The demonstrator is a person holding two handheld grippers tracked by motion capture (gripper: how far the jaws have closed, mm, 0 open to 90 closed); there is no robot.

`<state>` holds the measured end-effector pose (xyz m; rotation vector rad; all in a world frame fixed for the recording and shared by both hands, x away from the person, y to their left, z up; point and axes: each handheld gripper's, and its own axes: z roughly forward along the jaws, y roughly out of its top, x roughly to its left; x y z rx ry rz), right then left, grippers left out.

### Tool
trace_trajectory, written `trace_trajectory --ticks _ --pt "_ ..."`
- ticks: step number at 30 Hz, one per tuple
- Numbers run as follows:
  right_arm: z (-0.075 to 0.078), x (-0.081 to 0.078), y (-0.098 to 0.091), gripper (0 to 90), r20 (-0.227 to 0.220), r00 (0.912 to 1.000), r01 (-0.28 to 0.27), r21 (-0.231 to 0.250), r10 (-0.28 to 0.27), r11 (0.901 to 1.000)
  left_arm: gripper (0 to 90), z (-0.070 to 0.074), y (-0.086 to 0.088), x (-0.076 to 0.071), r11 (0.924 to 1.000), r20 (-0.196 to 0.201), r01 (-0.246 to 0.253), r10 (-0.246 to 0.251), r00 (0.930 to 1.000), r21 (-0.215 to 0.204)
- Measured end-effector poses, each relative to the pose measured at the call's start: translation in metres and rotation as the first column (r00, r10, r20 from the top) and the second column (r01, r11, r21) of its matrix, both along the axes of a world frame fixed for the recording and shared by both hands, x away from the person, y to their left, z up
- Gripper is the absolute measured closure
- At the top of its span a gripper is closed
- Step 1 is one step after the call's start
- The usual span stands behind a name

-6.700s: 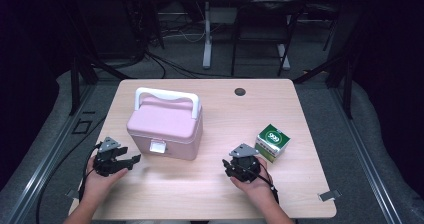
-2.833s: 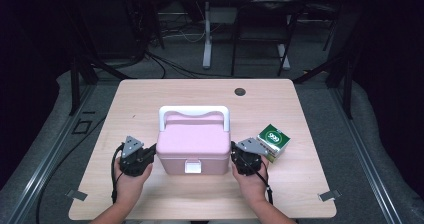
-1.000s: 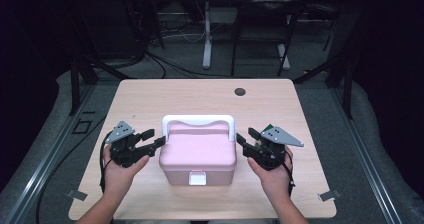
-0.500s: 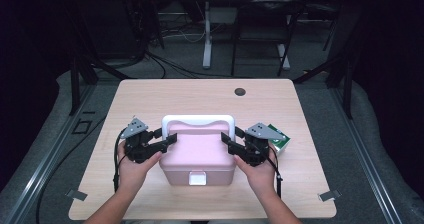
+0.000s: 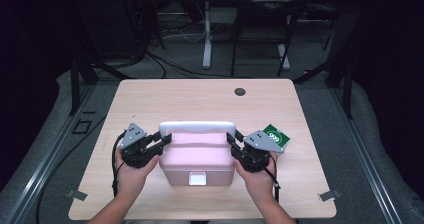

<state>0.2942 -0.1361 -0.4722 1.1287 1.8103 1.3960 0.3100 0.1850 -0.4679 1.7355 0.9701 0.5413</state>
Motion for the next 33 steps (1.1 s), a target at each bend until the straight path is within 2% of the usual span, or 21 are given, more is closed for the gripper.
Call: trace_trajectory --ticks 5,6,7,11,16,19,20,22,24,28,33 --pt "0.001 -0.005 0.004 73.2 0.011 0.9999 0.011 -0.03 -0.011 0.9995 72.6 0.001 0.002 -0.005 1.0 -0.007 0.005 -0.005 1.0 0.008" --pt "0.0 -0.004 0.004 73.2 0.022 0.9997 0.008 -0.013 -0.007 0.9999 72.7 0.002 0.003 -0.005 0.9999 -0.013 0.007 -0.007 0.9999 0.009" --pt "0.003 -0.007 0.004 73.2 -0.009 1.0 0.002 -0.028 -0.002 0.9996 72.8 0.003 0.004 -0.006 0.9998 -0.022 0.011 -0.01 0.9997 0.015" --pt "0.005 -0.011 0.005 73.3 -0.021 0.9996 -0.017 -0.031 0.017 0.9994 72.9 0.006 0.008 -0.01 0.9993 -0.042 0.033 -0.032 0.9986 0.016" --pt "0.008 -0.023 0.006 73.3 -0.035 0.9989 -0.031 -0.035 0.03 0.9989 72.9 0.008 0.013 -0.021 0.999 -0.034 0.041 -0.04 0.9986 0.017" --pt "0.005 -0.033 0.008 73.3 -0.003 0.9996 -0.029 -0.018 0.029 0.9994 72.9 0.006 0.014 -0.025 0.9992 -0.015 0.037 -0.037 0.9992 0.013" --pt "0.004 -0.034 0.009 73.2 0.003 0.9995 -0.03 -0.023 0.03 0.9993 72.8 0.004 0.014 -0.025 0.9988 -0.023 0.044 -0.044 0.9988 0.019" --pt "0.004 -0.036 0.01 73.1 0.003 0.9999 -0.017 -0.051 0.017 0.9985 72.8 0.003 0.016 -0.024 0.9986 -0.029 0.052 -0.052 0.9982 0.001" --pt "0.002 -0.035 0.008 73.1 0.003 0.9995 -0.031 -0.023 0.031 0.9993 72.8 0.004 0.015 -0.024 0.9986 -0.032 0.05 -0.05 0.9983 0.014" --pt "0.003 -0.033 0.007 73.2 -0.001 0.9996 -0.027 -0.021 0.027 0.9994 72.8 0.006 0.015 -0.021 0.9987 -0.039 0.05 -0.05 0.998 0.001" --pt "0.01 -0.029 0.005 73.4 0.001 0.9994 -0.034 0.014 0.034 0.9993 72.7 0.017 0.015 -0.015 0.9986 -0.032 0.05 -0.051 0.9982 -0.015"
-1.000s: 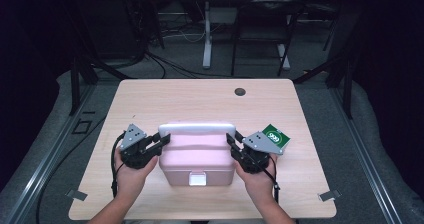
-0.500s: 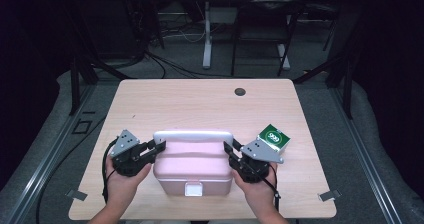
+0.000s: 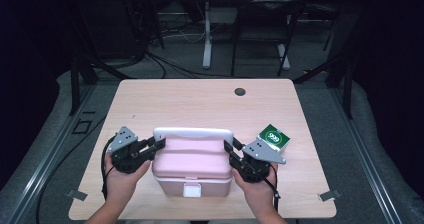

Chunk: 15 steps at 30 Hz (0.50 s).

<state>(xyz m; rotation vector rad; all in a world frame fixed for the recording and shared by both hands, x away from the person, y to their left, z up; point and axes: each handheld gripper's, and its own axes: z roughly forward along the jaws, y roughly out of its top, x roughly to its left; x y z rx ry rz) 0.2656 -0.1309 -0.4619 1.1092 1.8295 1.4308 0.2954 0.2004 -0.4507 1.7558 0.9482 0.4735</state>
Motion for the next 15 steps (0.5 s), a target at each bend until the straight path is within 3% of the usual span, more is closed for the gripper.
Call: trace_trajectory --ticks 4,6,10,15 --pt "0.002 0.001 0.001 73.5 0.019 0.9998 -0.001 0.011 0.001 0.9999 67.4 0.003 0.001 0.002 0.9994 0.007 0.021 -0.021 0.9998 -0.026" --pt "0.001 0.001 0.001 73.6 -0.008 1.0 -0.005 0.003 0.005 1.0 64.4 0.002 0.002 0.001 0.9996 0.002 0.027 -0.027 0.9996 -0.011" --pt "0.0 0.001 0.0 73.6 -0.021 0.9998 -0.006 0.015 0.007 0.9999 61.0 0.001 0.007 -0.004 0.999 -0.008 0.036 -0.036 0.9993 -0.026" --pt "0.006 0.002 -0.001 73.6 -0.011 0.9999 -0.008 0.03 0.008 0.9995 59.9 0.007 0.015 -0.012 0.9997 -0.003 0.021 -0.021 0.9998 -0.014"
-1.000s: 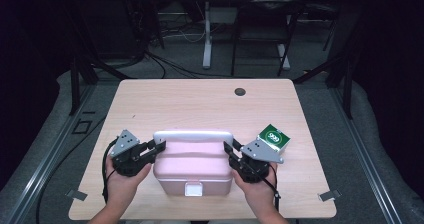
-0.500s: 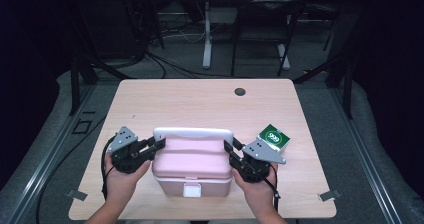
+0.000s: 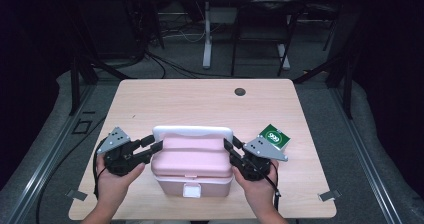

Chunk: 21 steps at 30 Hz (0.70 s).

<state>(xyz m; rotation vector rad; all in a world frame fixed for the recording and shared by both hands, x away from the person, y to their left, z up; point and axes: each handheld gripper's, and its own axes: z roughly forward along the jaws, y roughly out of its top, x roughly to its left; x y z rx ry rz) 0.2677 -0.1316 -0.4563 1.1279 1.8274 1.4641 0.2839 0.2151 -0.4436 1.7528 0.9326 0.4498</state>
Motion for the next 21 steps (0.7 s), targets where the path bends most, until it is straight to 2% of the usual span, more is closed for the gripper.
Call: trace_trajectory --ticks 3,5,9,12,15,18,21 --pt "0.003 0.002 0.001 73.6 0.012 0.9999 0.007 0.009 -0.007 0.9999 59.9 0.003 0.004 -0.003 0.9999 0.008 -0.008 0.008 0.9999 -0.009" --pt "0.007 0.004 0.0 73.6 -0.008 1.0 0.006 0.005 -0.006 1.0 60.1 0.004 0.007 -0.005 0.9999 0.011 -0.014 0.014 0.9998 -0.003" --pt "0.01 0.009 -0.001 73.6 -0.012 0.9999 0.007 0.021 -0.007 0.9998 60.4 0.006 0.014 -0.009 0.9997 0.019 -0.017 0.017 0.9997 -0.017" --pt "0.011 0.011 -0.001 73.6 -0.022 0.9997 0.013 0.034 -0.012 0.9993 60.6 0.008 0.019 -0.013 0.9998 0.021 -0.019 0.019 0.9996 -0.002" --pt "0.012 0.012 -0.001 73.6 -0.015 0.9998 0.015 0.043 -0.014 0.999 60.8 0.006 0.025 -0.018 0.9997 0.02 -0.022 0.022 0.9996 0.004" --pt "0.015 0.014 -0.002 73.6 -0.028 0.9995 0.013 0.038 -0.012 0.9992 62.1 0.003 0.03 -0.022 0.9997 0.014 -0.025 0.025 0.9996 0.008" --pt "0.017 0.016 -0.001 73.5 -0.03 0.9994 0.02 0.051 -0.018 0.9985 66.7 -0.004 0.032 -0.025 0.9997 0.005 -0.022 0.022 0.9997 0.012"
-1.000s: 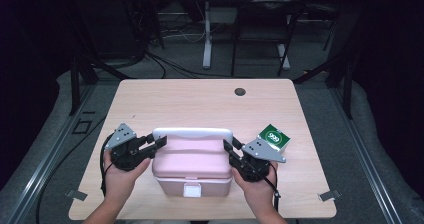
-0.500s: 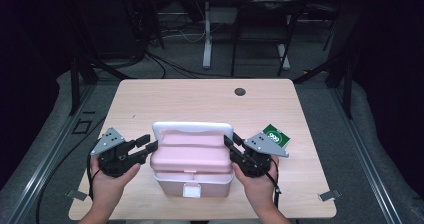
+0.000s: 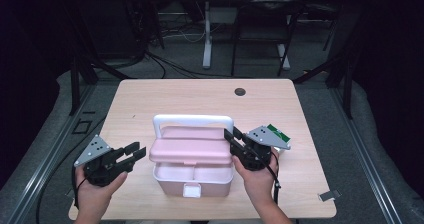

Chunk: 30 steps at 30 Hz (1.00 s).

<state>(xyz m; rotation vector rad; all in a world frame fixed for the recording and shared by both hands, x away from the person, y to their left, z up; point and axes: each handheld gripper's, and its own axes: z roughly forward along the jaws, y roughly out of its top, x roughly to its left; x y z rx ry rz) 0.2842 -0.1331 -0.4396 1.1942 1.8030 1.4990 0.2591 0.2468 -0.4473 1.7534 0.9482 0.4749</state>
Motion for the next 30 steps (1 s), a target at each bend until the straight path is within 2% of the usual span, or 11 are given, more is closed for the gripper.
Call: trace_trajectory --ticks 5,10,16,19,28,30 --pt "-0.001 0.001 0.001 73.6 0.003 1.0 0.006 0.006 -0.006 1.0 73.9 -0.017 -0.007 0.001 0.9992 -0.044 0.031 -0.03 0.9986 0.027" --pt "-0.001 0.0 0.001 73.5 0.012 0.9999 0.005 0.001 -0.005 1.0 81.1 -0.03 -0.022 0.002 0.9945 -0.077 0.092 -0.088 0.9931 0.049" --pt "-0.004 -0.001 0.002 73.5 0.02 0.9998 0.007 -0.01 -0.007 0.9999 89.4 -0.025 -0.033 0.002 0.9906 -0.064 0.13 -0.128 0.9897 0.04" --pt "-0.004 -0.002 0.002 73.5 0.014 0.9998 0.012 -0.022 -0.012 0.9997 89.7 -0.023 -0.037 0.001 0.9893 -0.057 0.141 -0.138 0.9888 0.039" --pt "-0.006 -0.001 0.002 73.3 0.018 0.9998 0.007 -0.016 -0.007 0.9999 89.7 -0.02 -0.043 0.0 0.9874 -0.054 0.156 -0.155 0.9865 0.026" --pt "-0.006 -0.001 0.002 73.3 0.018 0.9998 0.011 -0.017 -0.011 0.9998 89.7 -0.019 -0.043 0.0 0.987 -0.051 0.157 -0.155 0.9866 0.035"
